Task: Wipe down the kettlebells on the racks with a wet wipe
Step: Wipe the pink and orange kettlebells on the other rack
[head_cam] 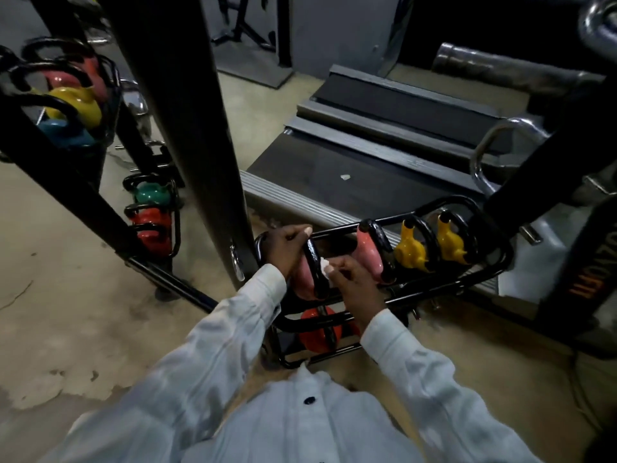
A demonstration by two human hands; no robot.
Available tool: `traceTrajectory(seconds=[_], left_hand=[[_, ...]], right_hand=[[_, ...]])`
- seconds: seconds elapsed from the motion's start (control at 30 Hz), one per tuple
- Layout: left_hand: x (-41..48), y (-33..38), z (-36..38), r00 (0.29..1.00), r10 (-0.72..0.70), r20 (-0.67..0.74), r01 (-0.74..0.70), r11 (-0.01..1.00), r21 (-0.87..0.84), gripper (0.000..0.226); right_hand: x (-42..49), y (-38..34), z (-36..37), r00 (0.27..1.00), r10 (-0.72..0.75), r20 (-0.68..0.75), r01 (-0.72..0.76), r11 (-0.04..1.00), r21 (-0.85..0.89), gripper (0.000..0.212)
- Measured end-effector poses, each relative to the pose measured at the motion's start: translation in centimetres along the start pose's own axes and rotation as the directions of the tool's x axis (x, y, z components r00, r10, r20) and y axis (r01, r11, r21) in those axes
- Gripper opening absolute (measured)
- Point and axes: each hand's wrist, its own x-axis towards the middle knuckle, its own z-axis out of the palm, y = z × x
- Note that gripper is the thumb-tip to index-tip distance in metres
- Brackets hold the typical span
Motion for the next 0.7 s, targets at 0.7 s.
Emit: traceTrajectory(seconds=[0.7], left_hand=[[-0.7,-1.8,-0.1,0.978,0.033,0.208,0.0,0.988,-0.157,0.031]], right_hand=[[0.6,-0.3,2.7,0.974,-0.104,-0.2,0.077,0.988,-0.136,0.017]])
